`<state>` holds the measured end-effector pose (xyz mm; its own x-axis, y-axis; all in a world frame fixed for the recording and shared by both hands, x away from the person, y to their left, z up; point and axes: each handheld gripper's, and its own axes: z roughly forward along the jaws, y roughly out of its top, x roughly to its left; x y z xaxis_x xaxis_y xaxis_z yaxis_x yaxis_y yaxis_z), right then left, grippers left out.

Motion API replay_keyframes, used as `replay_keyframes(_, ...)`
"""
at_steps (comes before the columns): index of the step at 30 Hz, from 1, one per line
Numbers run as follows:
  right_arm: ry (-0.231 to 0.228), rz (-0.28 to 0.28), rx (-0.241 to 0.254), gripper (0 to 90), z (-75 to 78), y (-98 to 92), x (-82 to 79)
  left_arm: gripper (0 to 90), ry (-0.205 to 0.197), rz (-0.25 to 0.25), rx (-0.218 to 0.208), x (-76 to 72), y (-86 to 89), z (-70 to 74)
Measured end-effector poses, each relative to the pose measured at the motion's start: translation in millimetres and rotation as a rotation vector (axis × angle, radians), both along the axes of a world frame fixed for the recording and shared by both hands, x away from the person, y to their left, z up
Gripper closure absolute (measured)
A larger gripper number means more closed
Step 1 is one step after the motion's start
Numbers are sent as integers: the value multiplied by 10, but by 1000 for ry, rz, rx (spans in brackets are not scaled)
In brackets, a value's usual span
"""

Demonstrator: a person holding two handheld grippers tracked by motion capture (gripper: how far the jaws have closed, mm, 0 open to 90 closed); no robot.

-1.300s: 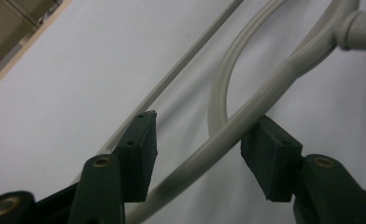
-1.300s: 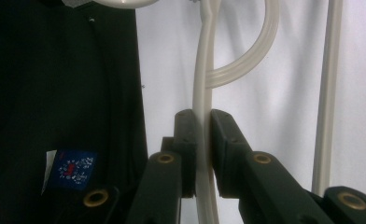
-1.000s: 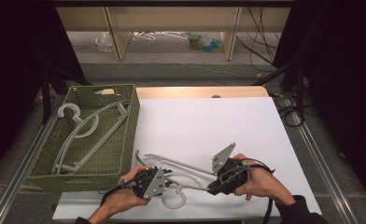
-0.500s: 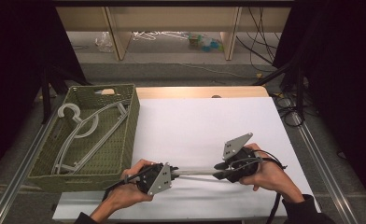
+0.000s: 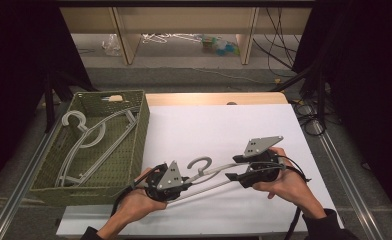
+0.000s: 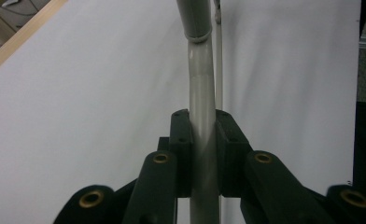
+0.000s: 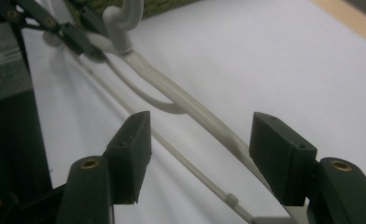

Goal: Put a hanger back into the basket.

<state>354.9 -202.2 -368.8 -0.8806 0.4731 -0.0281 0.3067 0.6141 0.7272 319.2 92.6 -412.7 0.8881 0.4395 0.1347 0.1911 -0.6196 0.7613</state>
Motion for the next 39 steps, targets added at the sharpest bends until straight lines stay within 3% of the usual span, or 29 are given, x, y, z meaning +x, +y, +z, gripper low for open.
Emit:
replay_keyframes(5, -12, -44, 64, 366, 50, -28, -16, 790, 67, 63, -56, 22, 132, 65)
replay_keyframes(15, -59, -101, 200, 306, -63, -57, -222, 790, 109, 144, -140, 24, 380, 216)
replay_keyframes(26, -35, -96, 217, 284, -235, -98, -363, 790, 116, 190, -266, -48, 607, 499)
replay_keyframes(39, -46, -104, 230, 252, -349, -134, -392, 790, 101, 217, -343, 3, 878, 920)
